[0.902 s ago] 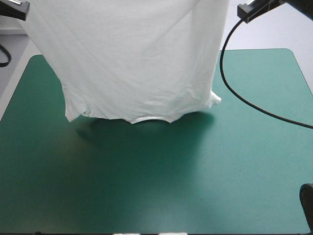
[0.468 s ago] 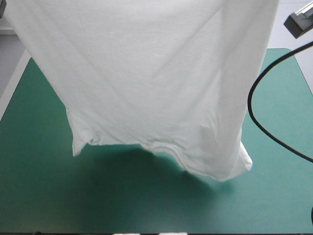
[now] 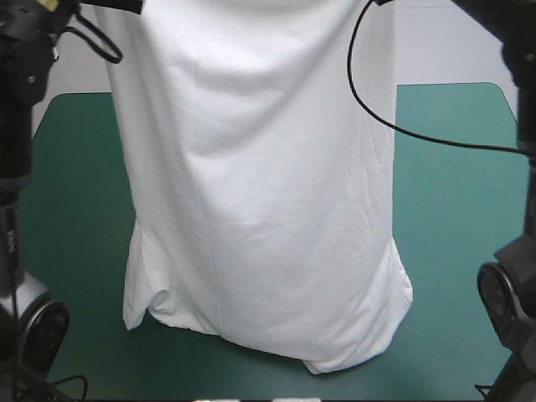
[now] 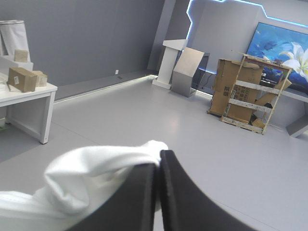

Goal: Fold the cloth

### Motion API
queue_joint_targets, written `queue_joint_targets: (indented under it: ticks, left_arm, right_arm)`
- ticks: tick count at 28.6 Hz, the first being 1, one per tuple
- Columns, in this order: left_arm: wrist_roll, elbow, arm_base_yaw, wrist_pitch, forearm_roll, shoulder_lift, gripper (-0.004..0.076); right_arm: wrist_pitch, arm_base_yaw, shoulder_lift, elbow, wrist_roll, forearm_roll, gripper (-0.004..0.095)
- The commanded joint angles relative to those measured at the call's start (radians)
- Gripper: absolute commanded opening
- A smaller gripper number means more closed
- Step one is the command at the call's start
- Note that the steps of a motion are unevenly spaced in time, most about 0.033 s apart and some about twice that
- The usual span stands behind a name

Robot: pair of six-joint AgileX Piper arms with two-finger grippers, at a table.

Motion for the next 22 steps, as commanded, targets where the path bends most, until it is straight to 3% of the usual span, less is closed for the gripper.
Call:
queue_joint_targets:
  ticks: [1, 3, 5, 12, 19, 22]
  left_arm:
    - [-0.102, -0.028, 0.069, -0.273, -0.030, 0.059, 0.0020]
    - [-0.117, -0.073, 0.118, -0.371, -0.126, 0.098, 0.0020]
    - [-0.094, -0.150, 0.153, -0.401, -0.167, 0.124, 0.0019]
    - [0.045, -0.387, 0.161, -0.375, -0.196, 0.151, 0.0019]
    - [0.025, -0.343, 0.163, -0.198, -0.208, 0.165, 0.0019]
    - [0.015, -0.260, 0.163, -0.050, -0.250, 0.208, 0.0019]
  right_arm:
    - [-0.286, -0.032, 0.035, -0.018, 0.006, 0.053, -0.0014]
    - [-0.357, -0.039, 0.045, -0.027, -0.018, 0.085, -0.0014]
    - [-0.401, -0.040, 0.046, -0.050, -0.056, 0.098, -0.0014]
    - [-0.383, -0.040, 0.046, -0.228, -0.096, 0.097, -0.0014]
    - [-0.231, -0.040, 0.060, -0.213, -0.096, 0.064, -0.0014]
    - [-0.100, -0.040, 0.107, -0.143, -0.027, -0.015, -0.0013]
